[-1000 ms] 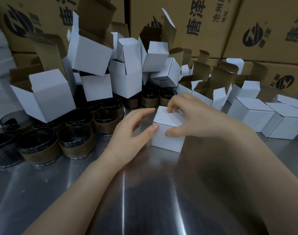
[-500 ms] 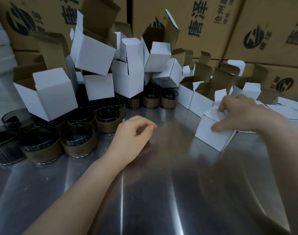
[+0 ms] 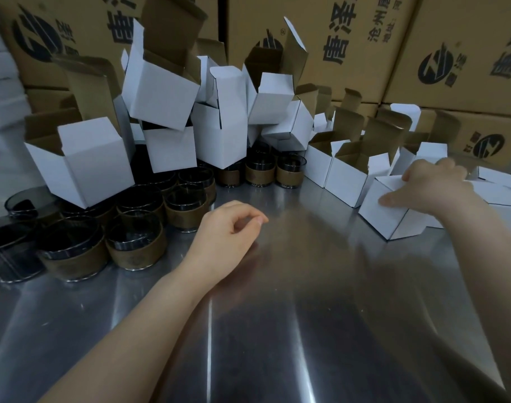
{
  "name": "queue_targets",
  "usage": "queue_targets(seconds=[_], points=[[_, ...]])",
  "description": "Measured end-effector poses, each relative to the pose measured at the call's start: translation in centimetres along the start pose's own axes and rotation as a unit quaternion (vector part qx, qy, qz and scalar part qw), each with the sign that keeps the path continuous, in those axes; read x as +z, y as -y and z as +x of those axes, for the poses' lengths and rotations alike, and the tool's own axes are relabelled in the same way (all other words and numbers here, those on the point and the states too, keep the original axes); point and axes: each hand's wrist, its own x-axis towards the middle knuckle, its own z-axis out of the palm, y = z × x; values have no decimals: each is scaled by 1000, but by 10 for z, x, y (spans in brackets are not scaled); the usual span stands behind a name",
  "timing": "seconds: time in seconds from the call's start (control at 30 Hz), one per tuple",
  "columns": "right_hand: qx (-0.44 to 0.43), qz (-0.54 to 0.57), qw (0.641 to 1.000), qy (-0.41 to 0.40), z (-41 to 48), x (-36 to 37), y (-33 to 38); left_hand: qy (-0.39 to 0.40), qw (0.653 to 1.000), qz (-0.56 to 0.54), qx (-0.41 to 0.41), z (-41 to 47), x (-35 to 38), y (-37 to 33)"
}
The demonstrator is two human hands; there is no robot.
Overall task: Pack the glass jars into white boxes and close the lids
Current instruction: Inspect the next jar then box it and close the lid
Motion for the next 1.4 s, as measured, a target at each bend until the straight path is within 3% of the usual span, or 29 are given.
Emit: queue_targets(seconds=[0.5, 0.63, 0.7, 0.83, 0.93, 1.03, 1.2, 1.4], points=[[2, -19, 989, -150, 10, 22, 3, -4, 1000, 9, -3, 1, 2, 1], [-84, 32, 956, -280, -3, 28, 20, 0, 1000, 8, -2, 1, 2, 1], [-166, 74, 939, -294, -9, 30, 34, 0, 1000, 12, 0, 1, 2, 1], [-239, 225, 930, -167, -12, 44, 66, 1, 1000, 16, -2, 1, 1, 1], [-212, 312, 925, -42, -2, 58, 88, 4, 1000, 13, -11, 1, 1, 2], [-178, 380, 907, 32, 14, 72, 104, 7, 1000, 6, -18, 1, 1, 2], [-127, 412, 901, 58, 29, 85, 122, 5, 1000, 5, -22, 2, 1, 3], [-134, 400, 906, 41, 29, 91, 138, 4, 1000, 5, -20, 2, 1, 4]])
